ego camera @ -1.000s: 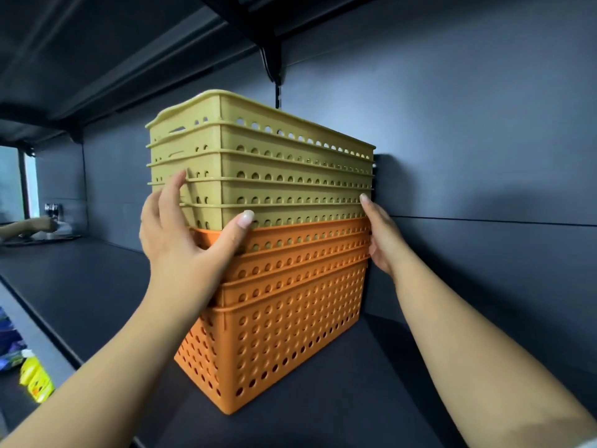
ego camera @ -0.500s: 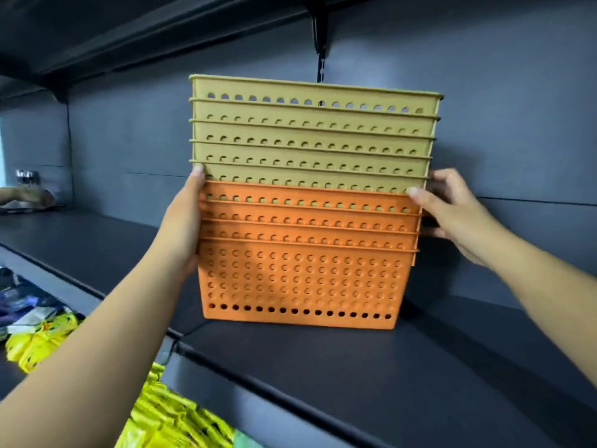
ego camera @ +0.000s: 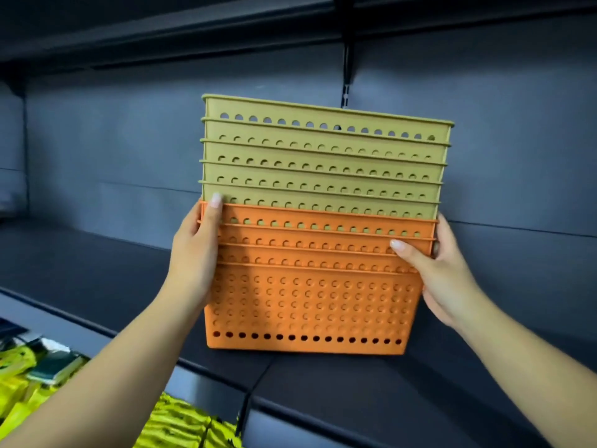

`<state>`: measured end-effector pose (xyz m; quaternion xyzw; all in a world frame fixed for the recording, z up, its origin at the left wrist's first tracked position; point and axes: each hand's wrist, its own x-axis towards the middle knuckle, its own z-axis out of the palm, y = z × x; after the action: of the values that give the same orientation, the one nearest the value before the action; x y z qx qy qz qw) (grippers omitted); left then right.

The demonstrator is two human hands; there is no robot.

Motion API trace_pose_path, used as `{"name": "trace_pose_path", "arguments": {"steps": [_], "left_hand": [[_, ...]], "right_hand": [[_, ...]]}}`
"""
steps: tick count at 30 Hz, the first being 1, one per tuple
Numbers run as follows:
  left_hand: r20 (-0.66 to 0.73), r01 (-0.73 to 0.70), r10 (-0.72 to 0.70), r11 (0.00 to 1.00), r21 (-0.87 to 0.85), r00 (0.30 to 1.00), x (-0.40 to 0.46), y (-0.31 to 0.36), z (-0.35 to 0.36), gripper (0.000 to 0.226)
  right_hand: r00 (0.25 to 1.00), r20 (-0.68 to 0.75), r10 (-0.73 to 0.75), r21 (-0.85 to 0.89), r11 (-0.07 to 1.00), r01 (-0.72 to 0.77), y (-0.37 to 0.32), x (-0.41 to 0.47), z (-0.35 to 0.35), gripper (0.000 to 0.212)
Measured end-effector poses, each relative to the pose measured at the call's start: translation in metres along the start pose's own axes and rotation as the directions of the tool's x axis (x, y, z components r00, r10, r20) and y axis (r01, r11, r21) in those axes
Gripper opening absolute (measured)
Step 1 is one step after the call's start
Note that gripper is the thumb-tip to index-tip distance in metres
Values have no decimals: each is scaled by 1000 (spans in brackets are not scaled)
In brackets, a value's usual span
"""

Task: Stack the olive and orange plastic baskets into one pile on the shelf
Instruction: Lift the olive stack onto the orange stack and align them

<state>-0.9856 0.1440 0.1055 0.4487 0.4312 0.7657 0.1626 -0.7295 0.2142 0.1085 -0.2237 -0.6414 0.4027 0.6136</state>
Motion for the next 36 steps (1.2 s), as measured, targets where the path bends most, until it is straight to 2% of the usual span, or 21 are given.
{"name": "trace_pose_path", "arguments": {"steps": [5,12,17,22,25,32,36], "left_hand": [[2,-43,43,999,-14,999,44,-4,-26,31],[35,-91,93,993,-71,995,126,-25,-71,35],[79,-72,85,986,-150,993,183,-55,-106,30],[97,-21,39,982,-186,995,225,-81,-132,32],[109,23,0,978,-205,994,237,-94,-138,36],[177,120,-85,974,-194,981,243,-124,-134,63],[188,99,-66,981,-168,980,239,-137,-132,60]], "right_hand": [[996,-35,-80,1,997,80,0,15,36,63],[980,-74,-185,-111,978,176,9,43,113,62],[968,-116,-223,-231,954,192,25,60,174,71],[965,-135,-224,-253,950,185,42,76,217,67],[965,-168,-200,-251,956,154,58,83,228,71],[968,-222,-115,-201,977,70,88,86,223,70],[966,-226,-127,-232,970,73,102,83,215,68]]}}
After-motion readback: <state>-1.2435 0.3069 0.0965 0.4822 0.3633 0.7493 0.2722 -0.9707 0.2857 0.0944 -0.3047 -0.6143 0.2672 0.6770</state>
